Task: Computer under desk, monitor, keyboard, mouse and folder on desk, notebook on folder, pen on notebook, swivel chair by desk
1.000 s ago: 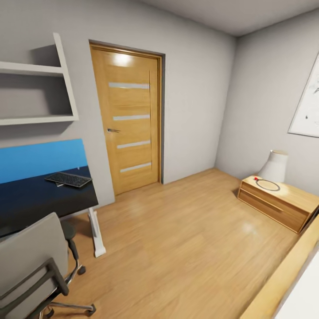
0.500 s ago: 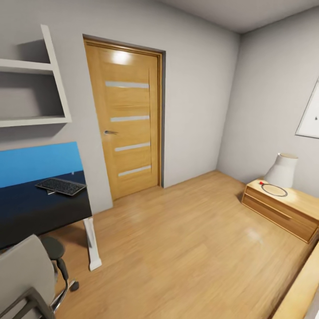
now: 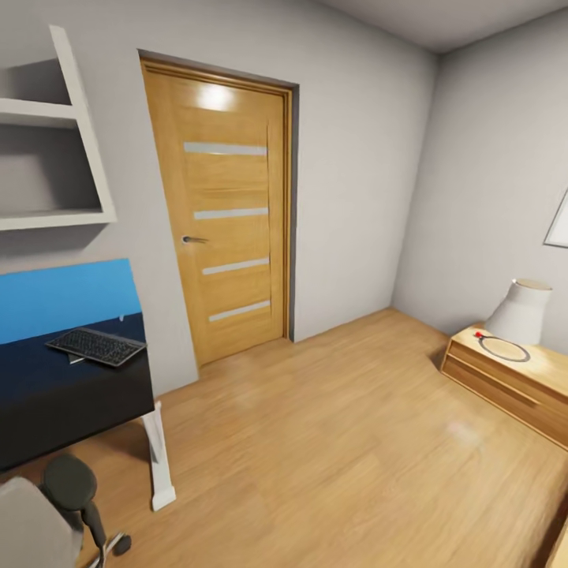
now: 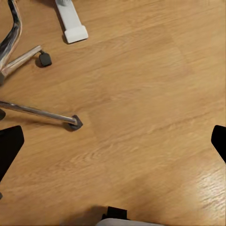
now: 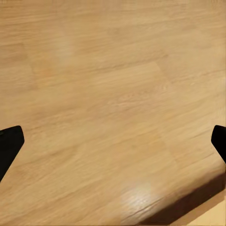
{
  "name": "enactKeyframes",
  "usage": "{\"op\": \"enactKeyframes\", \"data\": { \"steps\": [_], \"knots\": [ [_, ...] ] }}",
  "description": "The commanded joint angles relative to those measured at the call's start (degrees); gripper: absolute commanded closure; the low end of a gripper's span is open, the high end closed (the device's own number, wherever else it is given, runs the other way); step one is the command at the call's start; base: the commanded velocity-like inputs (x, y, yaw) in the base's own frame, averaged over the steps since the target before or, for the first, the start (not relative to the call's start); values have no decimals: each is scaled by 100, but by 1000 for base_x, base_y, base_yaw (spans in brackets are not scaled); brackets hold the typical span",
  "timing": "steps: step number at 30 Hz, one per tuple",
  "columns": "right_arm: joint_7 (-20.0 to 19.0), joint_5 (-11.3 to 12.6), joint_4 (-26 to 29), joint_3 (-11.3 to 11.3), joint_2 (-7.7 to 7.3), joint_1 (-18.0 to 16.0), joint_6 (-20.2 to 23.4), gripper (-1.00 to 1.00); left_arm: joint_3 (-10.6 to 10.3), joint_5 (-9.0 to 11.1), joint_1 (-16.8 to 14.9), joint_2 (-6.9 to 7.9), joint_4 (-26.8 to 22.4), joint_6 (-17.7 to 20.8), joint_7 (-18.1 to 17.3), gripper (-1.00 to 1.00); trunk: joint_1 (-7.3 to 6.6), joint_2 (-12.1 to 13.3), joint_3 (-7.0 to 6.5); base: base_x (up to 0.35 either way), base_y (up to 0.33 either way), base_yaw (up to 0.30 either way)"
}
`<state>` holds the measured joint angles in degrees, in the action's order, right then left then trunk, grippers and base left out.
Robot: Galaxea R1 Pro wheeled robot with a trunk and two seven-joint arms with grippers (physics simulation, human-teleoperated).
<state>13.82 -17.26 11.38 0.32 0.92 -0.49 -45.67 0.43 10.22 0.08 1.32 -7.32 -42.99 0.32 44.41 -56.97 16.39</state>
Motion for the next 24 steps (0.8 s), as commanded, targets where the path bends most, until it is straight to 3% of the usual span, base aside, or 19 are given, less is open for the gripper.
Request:
{"op": "enactKeyframes", "data": {
  "steps": [1,24],
  "knots": [
    [60,-58,-4,3,2,-4,-4,-100,-1,6,1,0,-7,-8,3,-100,4,-4,6,330,18,0],
    [60,-58,5,3,-3,-4,-12,-100,-6,6,1,0,-7,-8,3,-100,4,-4,6,331,2,0]
  ]
}}
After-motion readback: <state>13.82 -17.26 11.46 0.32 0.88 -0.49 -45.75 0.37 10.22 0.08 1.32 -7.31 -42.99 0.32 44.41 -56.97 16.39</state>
